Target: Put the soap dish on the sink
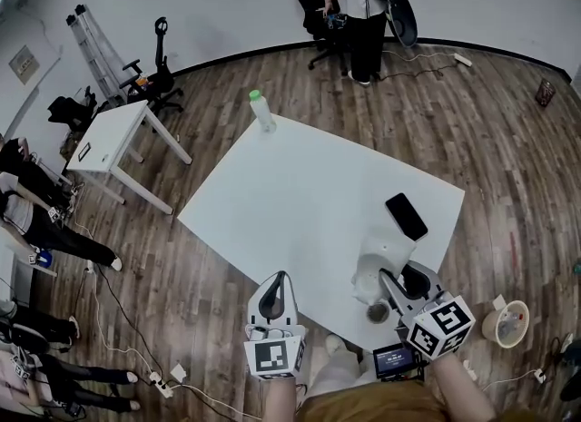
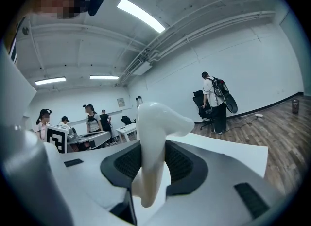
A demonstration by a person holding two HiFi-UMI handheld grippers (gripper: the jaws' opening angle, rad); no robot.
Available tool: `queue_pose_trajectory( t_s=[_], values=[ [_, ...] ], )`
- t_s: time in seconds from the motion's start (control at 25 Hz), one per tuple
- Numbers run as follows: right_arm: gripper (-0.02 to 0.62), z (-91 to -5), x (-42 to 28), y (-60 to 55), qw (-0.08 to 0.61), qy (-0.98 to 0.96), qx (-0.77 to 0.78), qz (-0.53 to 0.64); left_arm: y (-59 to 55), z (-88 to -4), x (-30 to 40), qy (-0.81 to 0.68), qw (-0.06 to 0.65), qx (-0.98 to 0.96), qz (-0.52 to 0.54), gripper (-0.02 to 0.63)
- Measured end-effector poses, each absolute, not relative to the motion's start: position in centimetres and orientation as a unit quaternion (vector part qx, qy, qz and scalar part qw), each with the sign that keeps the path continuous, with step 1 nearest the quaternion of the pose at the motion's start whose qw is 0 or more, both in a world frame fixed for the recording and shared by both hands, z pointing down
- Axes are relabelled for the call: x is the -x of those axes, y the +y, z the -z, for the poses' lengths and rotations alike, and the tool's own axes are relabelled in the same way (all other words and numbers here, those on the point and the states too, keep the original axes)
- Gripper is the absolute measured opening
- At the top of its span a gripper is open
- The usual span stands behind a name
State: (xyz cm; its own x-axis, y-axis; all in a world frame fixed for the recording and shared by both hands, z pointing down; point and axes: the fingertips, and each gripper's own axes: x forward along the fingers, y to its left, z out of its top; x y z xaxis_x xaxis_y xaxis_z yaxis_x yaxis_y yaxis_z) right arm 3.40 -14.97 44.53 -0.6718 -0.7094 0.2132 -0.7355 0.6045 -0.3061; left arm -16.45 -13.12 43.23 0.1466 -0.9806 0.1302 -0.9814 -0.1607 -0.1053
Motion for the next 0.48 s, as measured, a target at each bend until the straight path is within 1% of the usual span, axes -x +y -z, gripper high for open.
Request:
queue_pose_trajectory(
  t_s=[0.48],
  values=[
    [0.139,-49.6,-3.3,-16.4,0.065,-0.876,-0.416,-0.235,-14.9,-47.1,16.1,-0.627,0.031,-0.770,-0.116,0.008]
  ],
)
